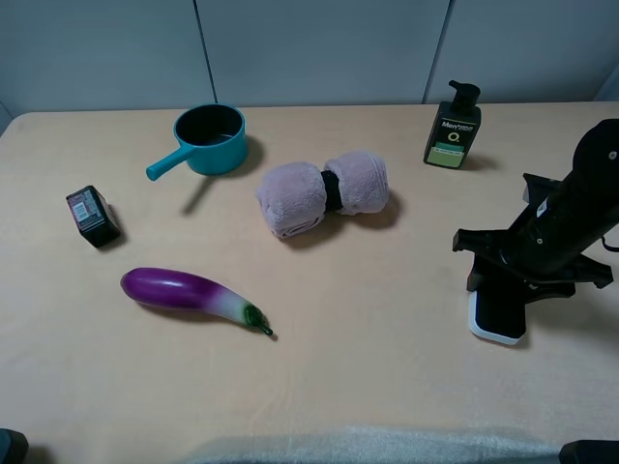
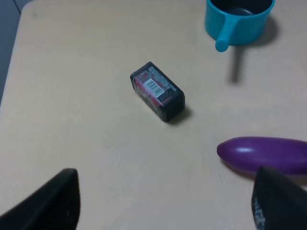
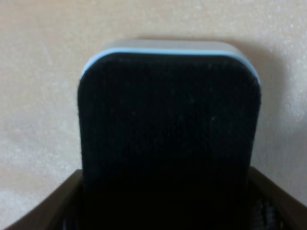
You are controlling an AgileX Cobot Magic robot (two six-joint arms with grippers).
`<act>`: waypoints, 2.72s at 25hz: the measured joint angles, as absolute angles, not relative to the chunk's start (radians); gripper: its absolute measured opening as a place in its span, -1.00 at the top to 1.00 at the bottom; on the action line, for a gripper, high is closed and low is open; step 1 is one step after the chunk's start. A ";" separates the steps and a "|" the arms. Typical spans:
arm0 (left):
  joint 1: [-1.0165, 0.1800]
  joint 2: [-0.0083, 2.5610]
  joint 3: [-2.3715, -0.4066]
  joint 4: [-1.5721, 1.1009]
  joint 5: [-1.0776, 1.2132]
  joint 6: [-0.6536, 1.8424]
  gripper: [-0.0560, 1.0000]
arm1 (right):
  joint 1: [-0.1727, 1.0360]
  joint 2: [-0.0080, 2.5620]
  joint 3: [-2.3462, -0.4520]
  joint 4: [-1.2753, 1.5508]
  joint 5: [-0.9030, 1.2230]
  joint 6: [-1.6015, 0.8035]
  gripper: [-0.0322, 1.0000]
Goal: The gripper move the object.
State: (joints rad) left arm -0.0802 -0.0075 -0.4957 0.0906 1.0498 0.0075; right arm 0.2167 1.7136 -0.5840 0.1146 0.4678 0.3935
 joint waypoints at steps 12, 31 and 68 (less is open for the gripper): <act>-0.080 -0.007 -0.496 0.091 1.050 0.007 -0.61 | 0.217 1.595 -0.654 0.115 0.584 0.297 0.05; -0.080 -0.007 -0.496 0.091 1.050 0.007 -0.61 | 0.315 1.600 -1.185 0.099 0.893 0.164 0.05; -0.080 -0.007 -0.496 0.091 1.050 0.007 -0.61 | 0.462 2.291 -2.048 0.078 1.064 -0.058 0.05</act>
State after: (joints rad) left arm -0.0802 -0.0075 -0.4957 0.0906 1.0498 0.0075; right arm 0.4616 2.2905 -2.0475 0.0782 1.0639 -0.0582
